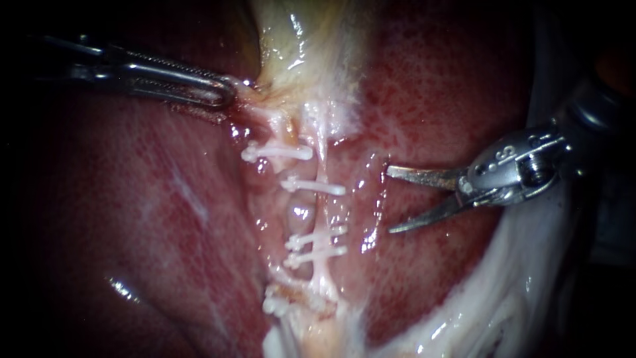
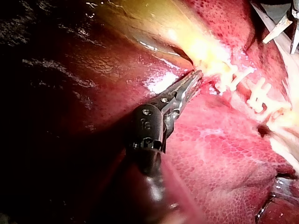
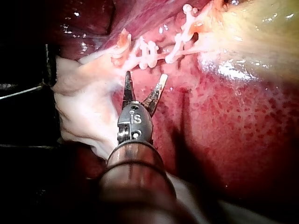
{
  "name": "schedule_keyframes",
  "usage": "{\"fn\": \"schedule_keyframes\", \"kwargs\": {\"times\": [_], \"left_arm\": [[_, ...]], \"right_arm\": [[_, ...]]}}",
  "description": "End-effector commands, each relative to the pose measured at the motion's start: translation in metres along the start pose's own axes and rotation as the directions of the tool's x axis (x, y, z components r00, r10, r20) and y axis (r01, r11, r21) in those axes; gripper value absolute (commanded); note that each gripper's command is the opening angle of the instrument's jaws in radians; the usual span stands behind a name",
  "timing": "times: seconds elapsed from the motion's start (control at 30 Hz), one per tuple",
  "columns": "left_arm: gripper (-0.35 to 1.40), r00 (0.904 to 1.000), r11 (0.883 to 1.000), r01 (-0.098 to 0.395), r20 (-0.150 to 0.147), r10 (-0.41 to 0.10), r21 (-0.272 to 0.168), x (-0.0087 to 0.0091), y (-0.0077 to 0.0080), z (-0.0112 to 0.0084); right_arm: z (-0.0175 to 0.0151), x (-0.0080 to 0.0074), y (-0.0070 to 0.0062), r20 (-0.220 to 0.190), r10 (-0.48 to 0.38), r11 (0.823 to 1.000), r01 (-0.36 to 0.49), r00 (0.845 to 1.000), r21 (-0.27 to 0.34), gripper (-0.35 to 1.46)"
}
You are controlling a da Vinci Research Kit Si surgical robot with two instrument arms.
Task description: Go to the cutting position right tube
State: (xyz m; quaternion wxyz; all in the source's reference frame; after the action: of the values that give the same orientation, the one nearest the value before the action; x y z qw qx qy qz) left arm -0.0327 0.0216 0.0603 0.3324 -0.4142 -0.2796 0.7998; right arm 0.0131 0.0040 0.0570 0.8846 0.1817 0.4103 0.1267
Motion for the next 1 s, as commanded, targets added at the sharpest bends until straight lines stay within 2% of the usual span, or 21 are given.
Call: {"fn": "schedule_keyframes", "kwargs": {"times": [0.03,0.13,0.3,0.4,0.57,0.67,0.77,1.0], "left_arm": [[-0.35,1.0,1.0,0.002,0.002,-0.001,-0.002,0.0002,0.0001,-0.0004],[-0.35,1.0,1.0,0.007,0.0,-0.007,-0.003,0.0014,0.0005,-0.0026],[-0.35,0.9985,0.999,0.026,-0.048,-0.024,0.031,0.0034,0.0015,-0.009],[-0.35,0.9979,0.999,0.025,-0.061,-0.022,0.04,0.004,0.0017,-0.011],[-0.35,0.9973,0.999,0.026,-0.07,-0.023,0.048,0.0043,0.0023,-0.0111],[-0.35,0.9973,0.998,0.021,-0.071,-0.017,0.053,0.0043,0.0026,-0.0111],[-0.35,0.9974,0.998,0.016,-0.071,-0.012,0.055,0.0044,0.0029,-0.0112],[-0.35,0.9974,0.998,0.012,-0.072,-0.008,0.058,0.0045,0.0035,-0.0112]], "right_arm": [[0.0,0.0,0.0,0.0,-0.001,1.0,0.001,1.0,0.001,1.42],[0.0,0.0,0.0,-0.001,-0.001,1.0,0.001,1.0,0.004,1.42],[0.0,0.0,-0.0001,-0.002,-0.001,1.0,0.001,1.0,0.01,1.42],[0.0,0.0001,-0.0001,-0.003,-0.001,1.0,0.001,1.0,0.016,1.42],[0.0003,0.0004,-0.0004,-0.012,0.0,0.999,0.0,1.0,0.048,1.42],[0.0009,0.0011,-0.0005,-0.026,0.005,0.992,-0.002,1.0,0.127,1.42],[0.0019,0.0018,-0.0004,-0.026,0.06,0.98,-0.054,0.998,0.19,1.42],[0.0037,0.0022,0.0001,0.009,0.202,0.944,-0.197,0.979,0.264,1.42]]}}
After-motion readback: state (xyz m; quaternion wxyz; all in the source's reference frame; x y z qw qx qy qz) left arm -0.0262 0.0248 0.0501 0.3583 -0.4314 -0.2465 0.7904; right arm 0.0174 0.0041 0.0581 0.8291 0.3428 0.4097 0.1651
